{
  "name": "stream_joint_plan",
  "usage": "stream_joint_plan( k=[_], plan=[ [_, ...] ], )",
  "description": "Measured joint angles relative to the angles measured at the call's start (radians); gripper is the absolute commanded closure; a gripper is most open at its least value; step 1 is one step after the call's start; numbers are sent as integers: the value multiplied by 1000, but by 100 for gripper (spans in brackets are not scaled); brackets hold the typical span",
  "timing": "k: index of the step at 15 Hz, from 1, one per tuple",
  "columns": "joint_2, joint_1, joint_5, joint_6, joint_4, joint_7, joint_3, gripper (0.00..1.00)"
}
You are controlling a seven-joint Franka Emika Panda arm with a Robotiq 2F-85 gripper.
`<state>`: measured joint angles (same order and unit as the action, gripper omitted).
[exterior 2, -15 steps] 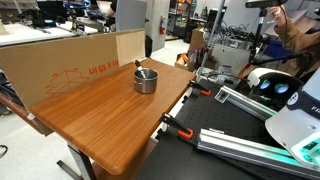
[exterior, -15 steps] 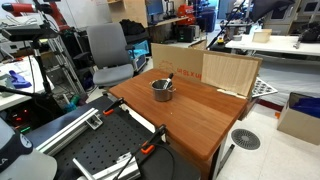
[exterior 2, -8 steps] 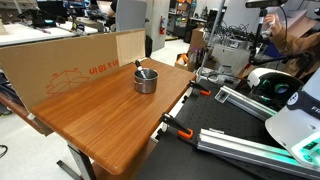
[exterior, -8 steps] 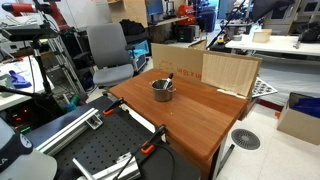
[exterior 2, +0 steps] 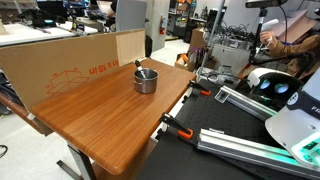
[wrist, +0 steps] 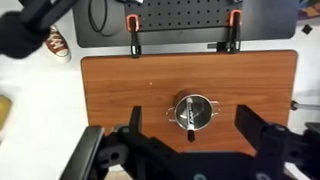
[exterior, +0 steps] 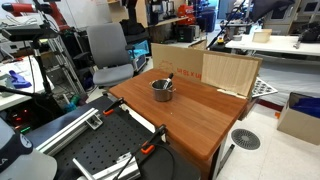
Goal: Take the marker from the cup and put it on the table
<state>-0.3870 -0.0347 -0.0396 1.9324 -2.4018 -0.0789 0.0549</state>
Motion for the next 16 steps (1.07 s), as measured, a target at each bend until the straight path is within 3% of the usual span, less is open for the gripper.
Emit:
stream_joint_plan(
  k=[16],
  plan=[
    [471, 51, -19, 288, 100, 14, -76, 0]
  ],
)
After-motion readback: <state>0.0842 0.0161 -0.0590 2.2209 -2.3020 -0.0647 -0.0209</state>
